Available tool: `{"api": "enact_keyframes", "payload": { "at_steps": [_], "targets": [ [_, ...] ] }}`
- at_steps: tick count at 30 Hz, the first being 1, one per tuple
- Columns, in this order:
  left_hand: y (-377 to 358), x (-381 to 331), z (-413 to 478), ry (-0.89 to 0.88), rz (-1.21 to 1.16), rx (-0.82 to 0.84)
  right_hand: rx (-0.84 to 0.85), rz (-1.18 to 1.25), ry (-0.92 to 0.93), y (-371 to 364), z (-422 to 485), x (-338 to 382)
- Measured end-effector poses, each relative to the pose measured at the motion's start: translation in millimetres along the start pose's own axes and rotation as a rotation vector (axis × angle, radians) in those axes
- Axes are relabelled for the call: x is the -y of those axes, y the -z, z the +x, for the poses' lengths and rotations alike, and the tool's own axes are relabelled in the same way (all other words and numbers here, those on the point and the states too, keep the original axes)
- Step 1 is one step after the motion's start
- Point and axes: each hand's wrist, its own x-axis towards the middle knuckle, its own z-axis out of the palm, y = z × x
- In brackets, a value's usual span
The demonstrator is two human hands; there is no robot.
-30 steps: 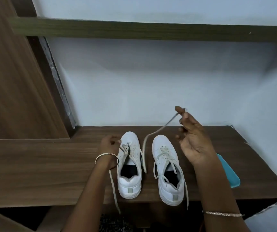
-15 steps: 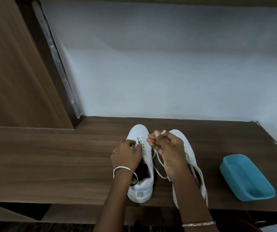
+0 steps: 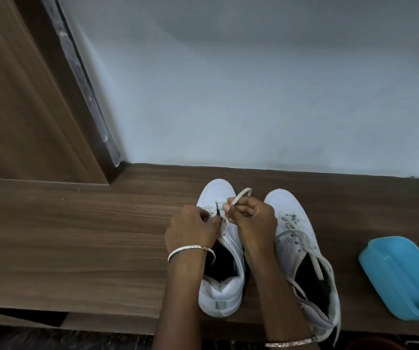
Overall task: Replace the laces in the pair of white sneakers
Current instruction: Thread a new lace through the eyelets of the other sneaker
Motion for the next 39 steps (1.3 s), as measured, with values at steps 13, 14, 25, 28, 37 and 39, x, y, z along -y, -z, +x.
{"api": "enact_keyframes", "payload": {
  "at_steps": [13, 14, 25, 28, 37, 39],
  "targets": [
    [-11.9, 37.4, 20.6, 0.055, -0.709, 0.127, 0.124, -0.067, 0.023, -8.2, 6.5, -5.5],
    [-12.7, 37.6, 21.0, 0.084, -0.754, 0.134, 0.116, -0.091, 0.031, -10.1, 6.6, -6.6],
    [-7.2, 43.5, 25.2, 0.101, -0.976, 0.228, 0.109, -0.264, 0.132, -18.6, 2.5, -7.0],
    [-4.1, 50.4, 25.7, 0.090, -1.012, 0.284, 0.108, -0.266, 0.121, -19.3, 2.4, -8.8],
    [-16.8, 43.4, 35.2, 0.089, -0.996, 0.116, 0.091, -0.158, 0.007, -8.8, -0.7, 5.1],
    [-13.0, 43.4, 36.8, -0.034, -0.896, 0.013, -0.067, -0.214, 0.075, -8.3, -0.1, 10.4]
  ]
}}
